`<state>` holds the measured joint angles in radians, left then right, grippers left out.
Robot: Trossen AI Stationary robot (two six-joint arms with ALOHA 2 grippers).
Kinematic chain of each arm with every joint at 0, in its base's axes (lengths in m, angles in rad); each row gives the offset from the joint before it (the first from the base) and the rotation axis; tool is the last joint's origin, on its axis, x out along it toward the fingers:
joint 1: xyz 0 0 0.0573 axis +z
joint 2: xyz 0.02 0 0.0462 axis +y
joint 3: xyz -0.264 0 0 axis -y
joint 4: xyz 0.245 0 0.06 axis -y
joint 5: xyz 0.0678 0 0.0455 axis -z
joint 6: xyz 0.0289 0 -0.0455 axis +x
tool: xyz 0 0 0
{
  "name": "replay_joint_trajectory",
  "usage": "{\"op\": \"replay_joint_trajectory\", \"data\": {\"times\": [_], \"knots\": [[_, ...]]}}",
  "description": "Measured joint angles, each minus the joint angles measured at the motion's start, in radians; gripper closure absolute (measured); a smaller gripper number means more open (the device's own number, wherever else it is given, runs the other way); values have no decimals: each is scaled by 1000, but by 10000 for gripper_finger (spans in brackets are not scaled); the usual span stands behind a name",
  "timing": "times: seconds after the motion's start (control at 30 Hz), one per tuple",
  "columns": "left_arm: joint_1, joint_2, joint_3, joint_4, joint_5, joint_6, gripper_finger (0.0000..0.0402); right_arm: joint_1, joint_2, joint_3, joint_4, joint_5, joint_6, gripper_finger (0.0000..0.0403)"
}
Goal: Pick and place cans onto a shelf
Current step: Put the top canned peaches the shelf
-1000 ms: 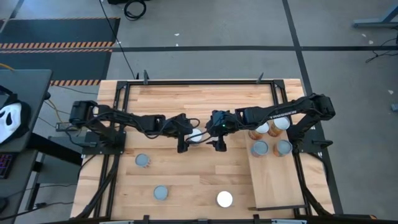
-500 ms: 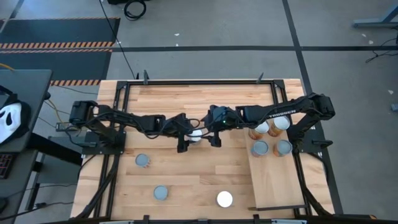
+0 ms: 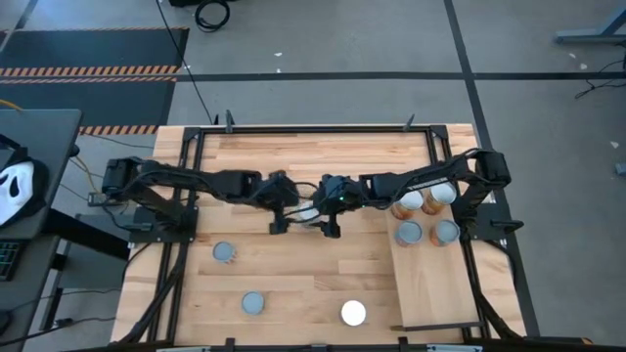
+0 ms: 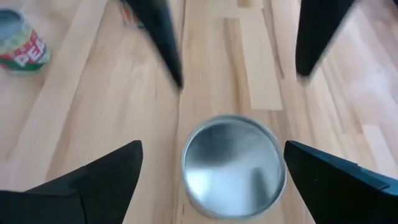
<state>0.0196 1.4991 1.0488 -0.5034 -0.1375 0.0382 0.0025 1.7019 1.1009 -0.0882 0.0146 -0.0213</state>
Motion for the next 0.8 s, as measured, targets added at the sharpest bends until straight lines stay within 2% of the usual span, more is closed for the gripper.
{"op": "replay_joint_trajectory", "data": {"times": [0.17, 0.37, 0.6, 0.8], "knots": [[65, -143, -42, -114, 0, 7, 6, -12, 22, 0, 16, 0, 1, 3], [146, -269, -108, -102, 1, 15, 6, -48, 53, 0, 13, -3, -8, 3], [174, -298, -114, -114, 3, 17, 6, -80, 86, -1, 21, -65, -9, 3], [159, -310, -90, -119, 19, -154, 6, -98, 121, 1, 72, -60, -33, 15]]}}
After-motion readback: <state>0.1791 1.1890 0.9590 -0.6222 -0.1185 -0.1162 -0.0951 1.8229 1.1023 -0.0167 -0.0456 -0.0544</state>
